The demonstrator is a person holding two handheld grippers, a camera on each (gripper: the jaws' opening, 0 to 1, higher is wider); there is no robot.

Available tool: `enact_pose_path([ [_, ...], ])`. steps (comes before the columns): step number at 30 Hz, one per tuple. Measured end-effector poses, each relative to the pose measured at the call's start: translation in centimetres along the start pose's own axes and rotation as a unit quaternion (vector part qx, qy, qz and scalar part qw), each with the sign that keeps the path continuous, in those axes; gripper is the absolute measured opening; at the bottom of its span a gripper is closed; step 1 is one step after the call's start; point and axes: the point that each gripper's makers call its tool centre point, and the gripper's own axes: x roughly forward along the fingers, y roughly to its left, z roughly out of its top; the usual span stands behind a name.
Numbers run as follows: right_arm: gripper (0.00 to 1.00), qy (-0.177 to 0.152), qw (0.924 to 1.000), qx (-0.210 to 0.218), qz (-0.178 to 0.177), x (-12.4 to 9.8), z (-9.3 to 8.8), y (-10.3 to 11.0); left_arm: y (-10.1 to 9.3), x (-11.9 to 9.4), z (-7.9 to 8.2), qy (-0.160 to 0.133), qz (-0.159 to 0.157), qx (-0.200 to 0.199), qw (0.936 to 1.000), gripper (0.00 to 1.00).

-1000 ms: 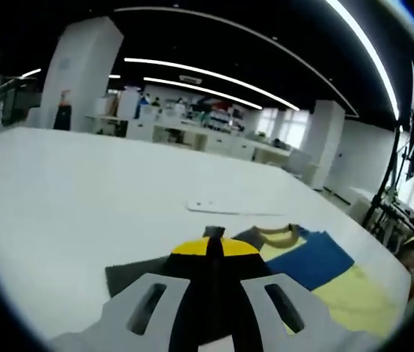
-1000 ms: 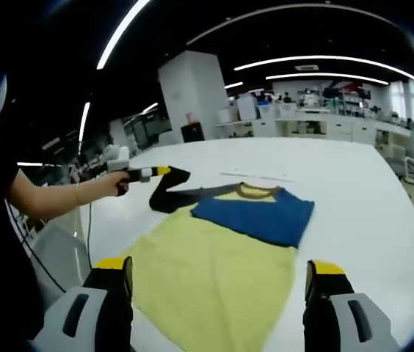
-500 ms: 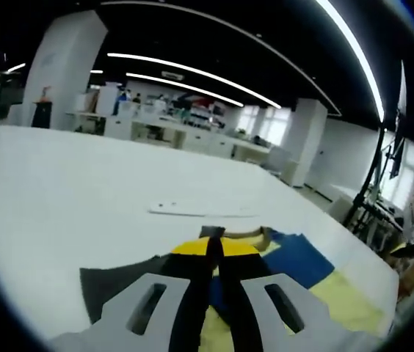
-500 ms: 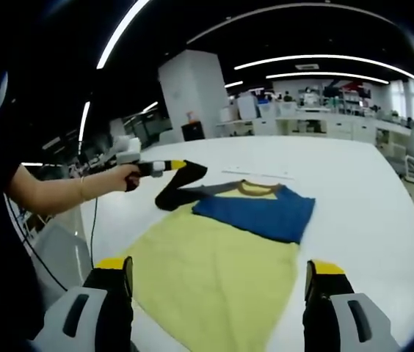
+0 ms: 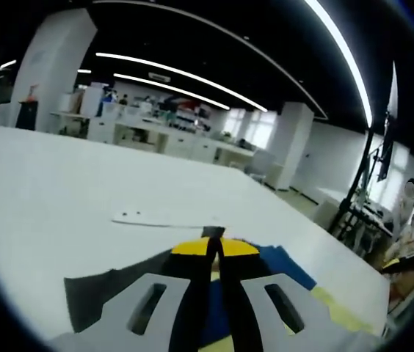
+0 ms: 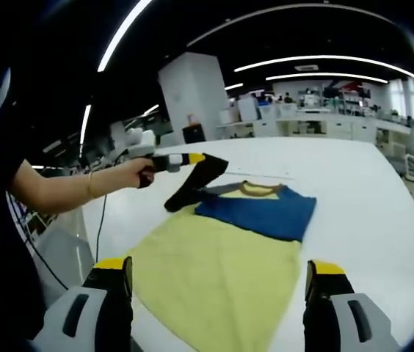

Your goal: Fold the garment on the visible template until the final outline fits inside the template.

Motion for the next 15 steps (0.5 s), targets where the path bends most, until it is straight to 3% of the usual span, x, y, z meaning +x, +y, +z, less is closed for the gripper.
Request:
enact_pose_path([
  [15, 0.99, -0.002, 0.9999, 0.015, 0.003, 0.0, -0.9, 0.2, -5.3, 3.7, -1.0, 0.013, -0.045, 0.004, 0.9989, 0.00],
])
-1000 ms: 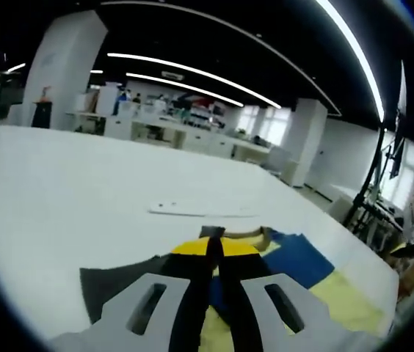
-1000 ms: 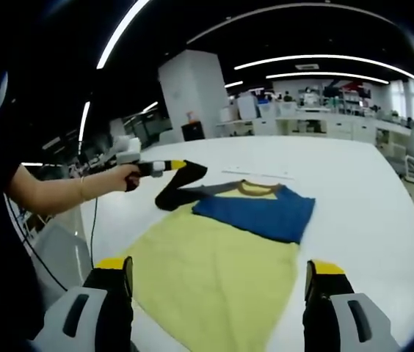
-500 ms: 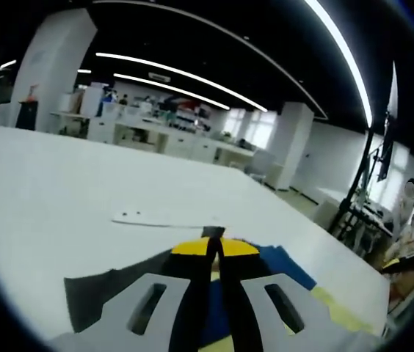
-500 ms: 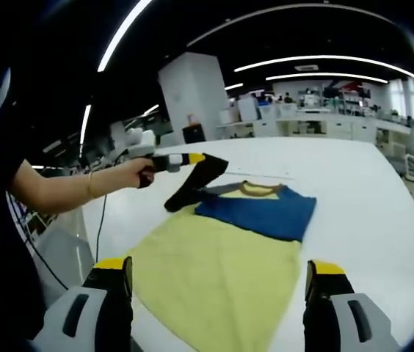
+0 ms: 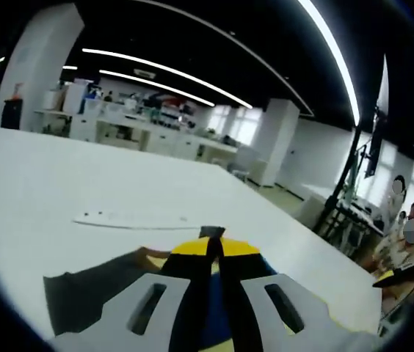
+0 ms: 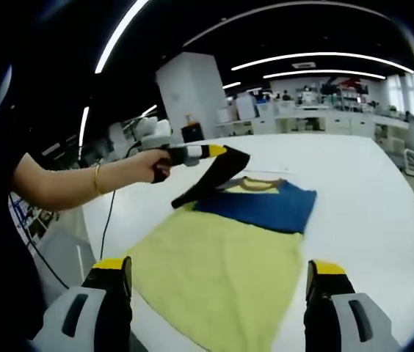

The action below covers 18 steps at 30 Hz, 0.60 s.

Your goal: Fold the garment on the visible template until the final outline fits inside the template.

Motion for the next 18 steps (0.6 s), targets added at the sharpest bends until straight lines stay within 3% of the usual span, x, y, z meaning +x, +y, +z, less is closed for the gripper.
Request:
enact_pose_path([
  [18, 0.99, 0.009, 0.9999, 0.004, -0.013, -0.7, -0.9, -0.9, -4.0, 4.1, -1.1, 0.010, -0.025, -0.007, 0.9996, 0.00],
])
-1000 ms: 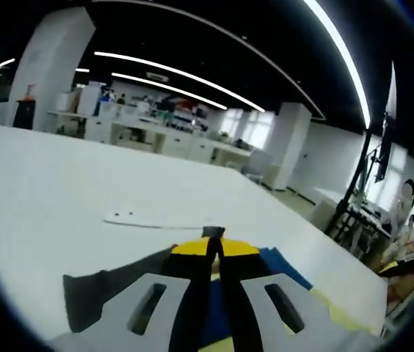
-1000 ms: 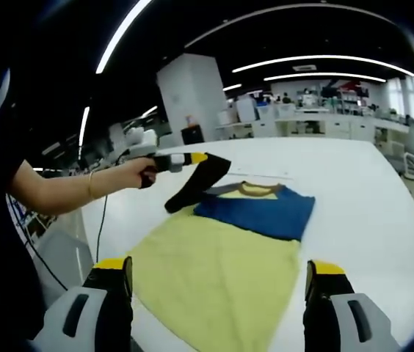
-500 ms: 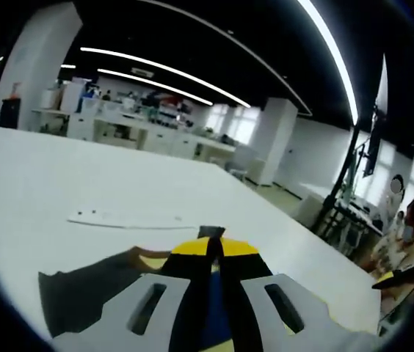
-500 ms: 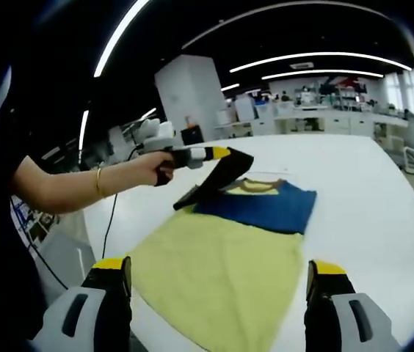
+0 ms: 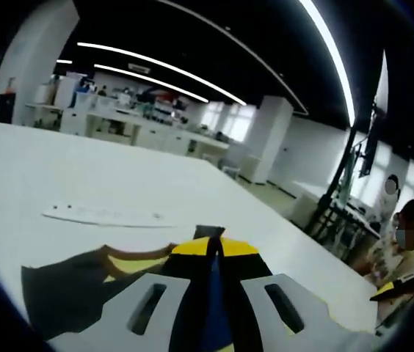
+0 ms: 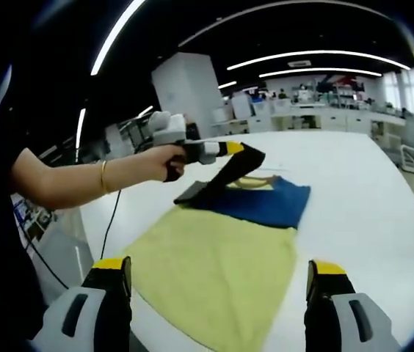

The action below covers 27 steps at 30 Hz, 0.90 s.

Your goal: Fold the garment on the visible template until the final outline fits inside the template.

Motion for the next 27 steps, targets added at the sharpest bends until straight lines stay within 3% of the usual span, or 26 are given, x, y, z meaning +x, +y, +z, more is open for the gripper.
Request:
enact_pose_path([
  [11, 0.99, 0.002, 0.9999, 0.011, -0.010, -0.4, -0.6, -0.5, -1.8, 2.6, -1.9, 0.021, -0.007, 0.018, 0.9996, 0.00],
  [18, 0.99, 0.005, 0.9998, 0.015, -0.011, -0.4, -1.1, -0.6, -3.3, 4.5, -4.9, 0.050, -0.016, 0.032, 0.9981, 0.00],
  [22, 0.99, 0.006, 0.9997, 0.017, -0.016, -0.5, -1.3, -0.8, -3.9, 4.9, -7.1, 0.080, -0.026, 0.061, 0.9946, 0.00],
  [27, 0.99, 0.008, 0.9995, 0.022, -0.020, -0.7, -1.6, -1.0, -4.5, 4.7, -9.6, 0.105, -0.037, 0.068, 0.9914, 0.01],
])
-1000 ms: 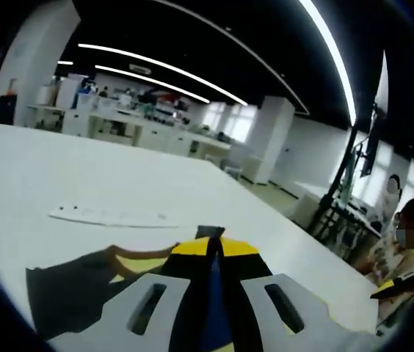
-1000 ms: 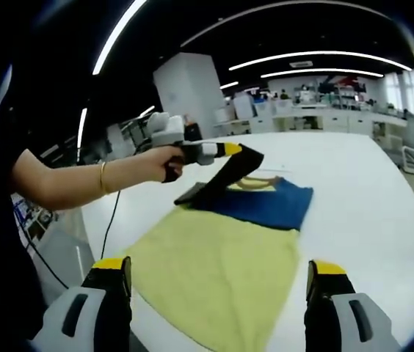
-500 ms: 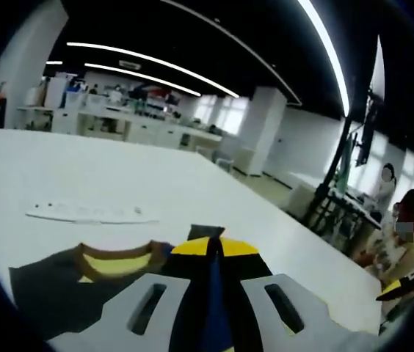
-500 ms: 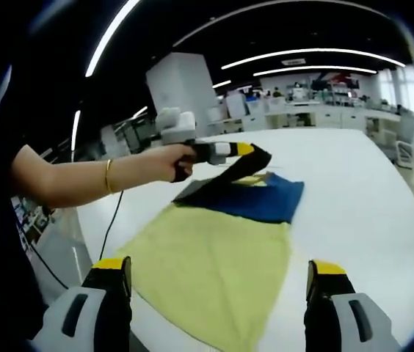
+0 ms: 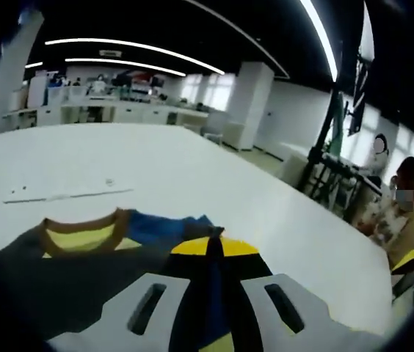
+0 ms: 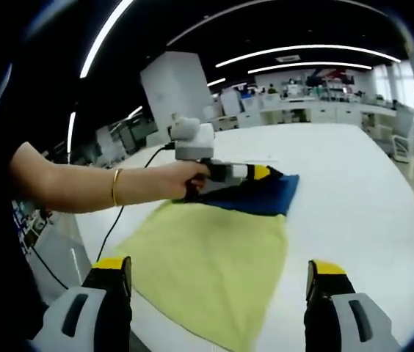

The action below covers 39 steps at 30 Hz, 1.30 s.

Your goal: Fold the garment on the visible template until the final outline fits inside the template.

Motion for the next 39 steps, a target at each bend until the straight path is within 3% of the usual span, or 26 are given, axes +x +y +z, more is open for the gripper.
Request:
enact_pose_path([
  [4, 0.99, -0.002, 1.0000, 0.002, 0.000, 0.1, 0.0, 0.0, -0.3, 0.1, -2.1, 0.025, -0.002, 0.011, 0.9996, 0.01],
  [11, 0.99, -0.003, 1.0000, 0.004, 0.001, 0.2, -0.1, 0.1, -0.7, 0.3, -3.5, 0.040, -0.015, 0.006, 0.9991, 0.06],
  [13, 0.99, -0.003, 1.0000, 0.005, 0.001, 0.2, -0.1, 0.0, -1.2, 0.3, -3.7, 0.044, -0.028, 0.004, 0.9986, 0.13],
  [15, 0.99, -0.003, 1.0000, 0.005, 0.003, 0.1, -0.1, 0.0, -1.3, 0.3, -3.8, 0.046, -0.029, 0.004, 0.9985, 0.27],
  [21, 0.99, -0.005, 0.9999, 0.004, 0.010, 0.0, 0.1, 0.0, -2.4, -0.2, -2.6, 0.029, -0.049, 0.037, 0.9977, 0.55],
  [30, 0.99, 0.009, 0.9995, -0.013, 0.028, 0.2, -0.2, 0.3, -2.5, -2.3, -1.8, 0.015, -0.066, 0.046, 0.9966, 0.90],
  [33, 0.99, 0.015, 0.9989, -0.021, 0.039, 0.2, -0.4, 0.5, -2.3, -3.4, -1.4, 0.008, -0.069, 0.052, 0.9962, 0.99],
  [39, 0.99, 0.037, 0.9961, -0.051, 0.062, 0.4, -0.6, 1.4, -0.9, -5.9, -1.7, 0.017, -0.064, 0.066, 0.9956, 0.99],
])
